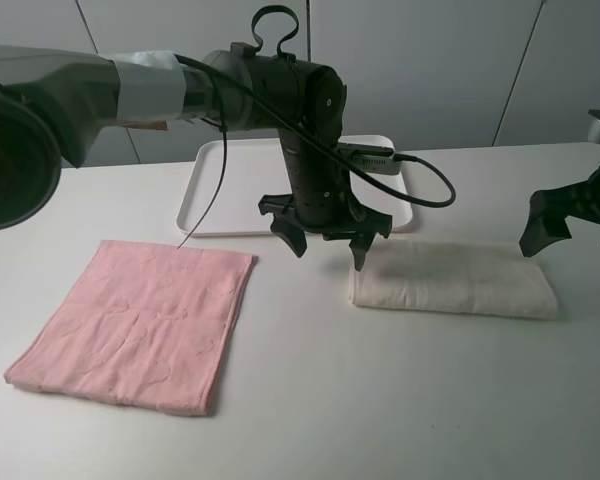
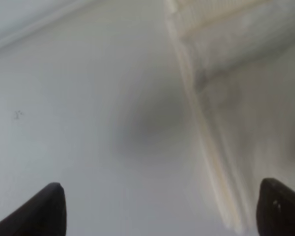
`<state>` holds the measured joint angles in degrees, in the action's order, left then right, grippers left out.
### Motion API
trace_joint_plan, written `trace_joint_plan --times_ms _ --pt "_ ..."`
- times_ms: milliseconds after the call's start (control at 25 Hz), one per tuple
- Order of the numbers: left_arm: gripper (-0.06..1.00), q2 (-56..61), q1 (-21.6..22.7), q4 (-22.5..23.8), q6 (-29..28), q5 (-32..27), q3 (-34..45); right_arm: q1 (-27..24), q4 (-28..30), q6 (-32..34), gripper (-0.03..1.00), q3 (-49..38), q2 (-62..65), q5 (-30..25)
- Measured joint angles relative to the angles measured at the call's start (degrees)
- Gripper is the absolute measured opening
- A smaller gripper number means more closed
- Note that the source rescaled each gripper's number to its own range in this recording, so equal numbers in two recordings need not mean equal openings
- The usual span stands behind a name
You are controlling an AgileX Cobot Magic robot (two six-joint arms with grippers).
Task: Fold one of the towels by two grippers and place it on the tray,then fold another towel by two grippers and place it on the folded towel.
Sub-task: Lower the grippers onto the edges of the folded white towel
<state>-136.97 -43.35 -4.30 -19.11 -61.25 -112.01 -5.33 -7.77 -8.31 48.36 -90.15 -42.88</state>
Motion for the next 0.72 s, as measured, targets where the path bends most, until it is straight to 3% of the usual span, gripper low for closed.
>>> trace_joint_plan --times_ms 480,640,720 --pt "0.98 -0.3 0.0 1.6 -3.1 3.0 -1.1 0.0 1.1 0.4 1.0 0.0 -3.4 -0.4" --pt "0.84 -4.5 0.0 1.3 -1.9 -3.2 -6.5 0.0 1.1 0.4 1.0 1.0 -3.4 -1.5" --pt "0.83 -7.0 0.0 -0.2 -1.0 -5.9 -9.6 0.0 1.2 0.4 1.0 1.1 -3.4 -1.9"
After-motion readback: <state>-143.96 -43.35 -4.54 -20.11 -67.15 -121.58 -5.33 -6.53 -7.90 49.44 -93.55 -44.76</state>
